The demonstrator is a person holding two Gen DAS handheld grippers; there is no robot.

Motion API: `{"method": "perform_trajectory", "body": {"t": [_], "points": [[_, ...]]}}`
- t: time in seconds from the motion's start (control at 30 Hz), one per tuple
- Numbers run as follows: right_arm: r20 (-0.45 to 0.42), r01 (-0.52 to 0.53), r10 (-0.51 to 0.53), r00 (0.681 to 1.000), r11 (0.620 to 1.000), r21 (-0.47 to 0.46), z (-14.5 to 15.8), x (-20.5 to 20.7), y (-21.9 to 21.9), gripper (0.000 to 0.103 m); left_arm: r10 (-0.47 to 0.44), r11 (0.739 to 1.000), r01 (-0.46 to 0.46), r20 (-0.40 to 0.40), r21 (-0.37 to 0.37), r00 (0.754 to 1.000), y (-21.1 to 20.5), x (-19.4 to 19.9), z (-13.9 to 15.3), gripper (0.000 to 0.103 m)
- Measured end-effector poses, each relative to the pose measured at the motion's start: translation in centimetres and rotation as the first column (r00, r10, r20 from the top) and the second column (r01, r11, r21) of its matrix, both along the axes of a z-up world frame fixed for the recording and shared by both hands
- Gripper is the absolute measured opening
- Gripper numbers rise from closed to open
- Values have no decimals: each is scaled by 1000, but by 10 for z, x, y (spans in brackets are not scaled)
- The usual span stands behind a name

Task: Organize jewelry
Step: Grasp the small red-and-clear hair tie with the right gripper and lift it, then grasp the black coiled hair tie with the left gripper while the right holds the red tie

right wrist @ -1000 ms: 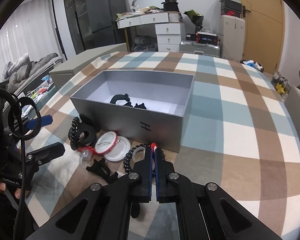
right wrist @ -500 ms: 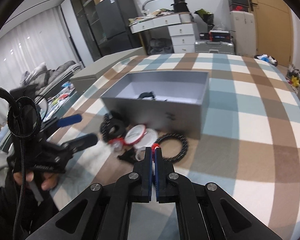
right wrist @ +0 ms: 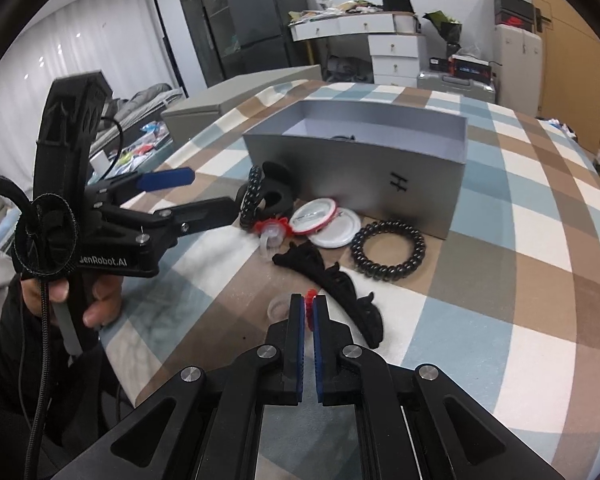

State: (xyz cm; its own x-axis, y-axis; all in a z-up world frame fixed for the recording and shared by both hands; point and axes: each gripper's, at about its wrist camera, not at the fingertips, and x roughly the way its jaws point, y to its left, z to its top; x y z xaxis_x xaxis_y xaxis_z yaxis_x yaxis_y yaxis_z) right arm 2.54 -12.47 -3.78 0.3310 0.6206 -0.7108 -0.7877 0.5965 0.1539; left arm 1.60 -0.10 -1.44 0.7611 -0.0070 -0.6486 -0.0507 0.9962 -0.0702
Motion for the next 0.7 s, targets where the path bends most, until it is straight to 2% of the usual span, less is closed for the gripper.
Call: {"method": "perform_trajectory", "body": {"t": [0.17, 0.33, 0.37, 0.4, 0.53, 0.7], "points": [[-1, -8, 8, 1000, 1000, -26, -5, -1, 7, 25, -2, 1000, 2, -2, 1, 1000, 0, 0, 0, 102], [15, -17, 18, 1000, 998, -58, -8, -2, 14, 27, -2, 1000, 2, -2, 1, 1000, 0, 0, 0, 102], [30, -19, 22, 999, 997, -70, -8, -4, 15, 17, -2, 1000, 2, -2, 1, 1000, -1, 0, 0, 102], [36, -21, 24, 999, 997, -72, -8, -6, 15, 16, -3, 1000, 3, -2, 1, 1000, -1, 0, 0, 102], [58, -12, 15, 998, 999, -47, -1, -8, 11, 16, -8, 1000, 8, -5, 6, 1000, -2, 2, 0, 102], [38, 27, -27, 999, 1000, -4, 4, 2, -1, 16, -24, 999, 22, -72, -27, 997, -1, 16, -5, 102]]}}
